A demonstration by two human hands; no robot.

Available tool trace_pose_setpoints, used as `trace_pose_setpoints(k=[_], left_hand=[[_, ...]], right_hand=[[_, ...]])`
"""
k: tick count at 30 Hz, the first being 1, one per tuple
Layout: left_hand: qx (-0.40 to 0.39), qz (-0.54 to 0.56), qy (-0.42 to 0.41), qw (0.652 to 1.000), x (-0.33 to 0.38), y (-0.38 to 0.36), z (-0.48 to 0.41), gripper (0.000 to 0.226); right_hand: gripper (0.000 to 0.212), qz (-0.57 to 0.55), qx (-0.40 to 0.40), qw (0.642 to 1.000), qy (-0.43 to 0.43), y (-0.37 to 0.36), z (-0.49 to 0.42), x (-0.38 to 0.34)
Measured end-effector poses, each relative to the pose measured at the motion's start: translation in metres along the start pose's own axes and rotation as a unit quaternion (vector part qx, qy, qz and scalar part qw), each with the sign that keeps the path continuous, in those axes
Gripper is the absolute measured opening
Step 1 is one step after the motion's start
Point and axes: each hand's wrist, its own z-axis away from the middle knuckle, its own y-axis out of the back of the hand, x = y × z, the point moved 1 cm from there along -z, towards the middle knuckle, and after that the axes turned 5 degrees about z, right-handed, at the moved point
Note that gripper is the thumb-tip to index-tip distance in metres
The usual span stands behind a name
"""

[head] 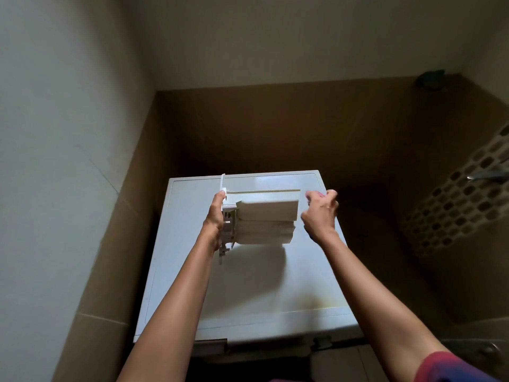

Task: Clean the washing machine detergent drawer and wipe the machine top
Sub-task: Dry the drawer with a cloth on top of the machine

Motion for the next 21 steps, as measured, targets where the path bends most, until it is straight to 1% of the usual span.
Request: trace_pose_setpoints(k=[1,2,3,4,5,6,7,8,9,10,11,13,14,15,16,18,19,20,21], left_hand=[[-0.002,0.004,0.001,1.0,0.0,0.0,0.0,0.061],[-0.003,0.009,0.001,1.0,-0.001,0.0,0.001,0.059],[-0.003,0.012,0.001,1.0,-0.001,0.0,0.001,0.06],[-0.005,0.016,0.002,1.0,0.0,0.0,0.0,0.062],[-0.01,0.02,0.002,1.0,0.0,0.0,0.0,0.062],[-0.012,0.023,0.003,1.0,0.0,0.0,0.0,0.061],[-0.013,0.025,0.005,1.0,0.0,0.0,0.0,0.06],[-0.011,0.025,0.007,1.0,0.0,-0.001,0.001,0.06],[-0.008,0.023,0.008,1.0,0.0,-0.001,0.0,0.061],[-0.004,0.019,0.007,1.0,0.0,0.0,0.0,0.063],[-0.001,0.015,0.006,1.0,0.0,0.0,-0.001,0.065],[0.002,0.012,0.005,1.0,-0.001,0.0,-0.002,0.066],[0.005,0.009,0.004,1.0,-0.001,0.0,-0.002,0.067],[0.009,0.005,0.004,1.0,-0.001,0.0,-0.002,0.07],[0.013,0.002,0.004,1.0,-0.002,0.001,-0.003,0.073],[0.016,0.001,0.004,1.0,-0.002,0.001,-0.003,0.074],[0.016,0.001,0.003,1.0,-0.002,0.002,-0.003,0.074],[0.015,0.0,0.003,1.0,-0.002,0.002,-0.003,0.074],[0.015,-0.003,0.004,1.0,-0.002,0.002,-0.003,0.076]], right_hand=[[0.047,-0.068,-0.008,0.996,-0.058,0.006,-0.005,0.007],[0.047,-0.152,-0.01,0.979,-0.134,0.011,-0.01,0.012],[0.049,-0.245,0.003,0.945,-0.217,0.016,-0.014,0.013],[0.053,-0.338,0.028,0.896,-0.286,0.021,-0.016,0.01],[0.056,-0.413,0.062,0.85,-0.321,0.024,-0.018,0.004],[0.059,-0.462,0.099,0.82,-0.325,0.026,-0.018,-0.005],[0.061,-0.489,0.14,0.806,-0.305,0.027,-0.019,-0.015],[0.061,-0.497,0.179,0.805,-0.269,0.027,-0.019,-0.025],[0.057,-0.496,0.206,0.813,-0.226,0.027,-0.019,-0.035],[0.049,-0.484,0.211,0.829,-0.185,0.025,-0.018,-0.043],[0.039,-0.466,0.19,0.852,-0.146,0.021,-0.016,-0.05],[0.022,-0.39,0.098,0.913,-0.069,0.008,-0.009,-0.057],[0.021,-0.345,0.05,0.937,-0.032,0.001,-0.004,-0.055],[0.027,-0.305,0.009,0.952,0.002,-0.007,0.001,-0.052],[0.038,-0.268,-0.02,0.963,0.032,-0.011,0.006,-0.048],[0.068,-0.167,-0.046,0.981,0.082,-0.016,0.011,-0.037],[0.076,-0.102,-0.044,0.989,0.098,-0.017,0.011,-0.032],[0.075,-0.047,-0.03,0.993,0.107,-0.015,0.011,-0.028],[0.066,-0.012,-0.005,0.994,0.112,-0.011,0.01,-0.025]])
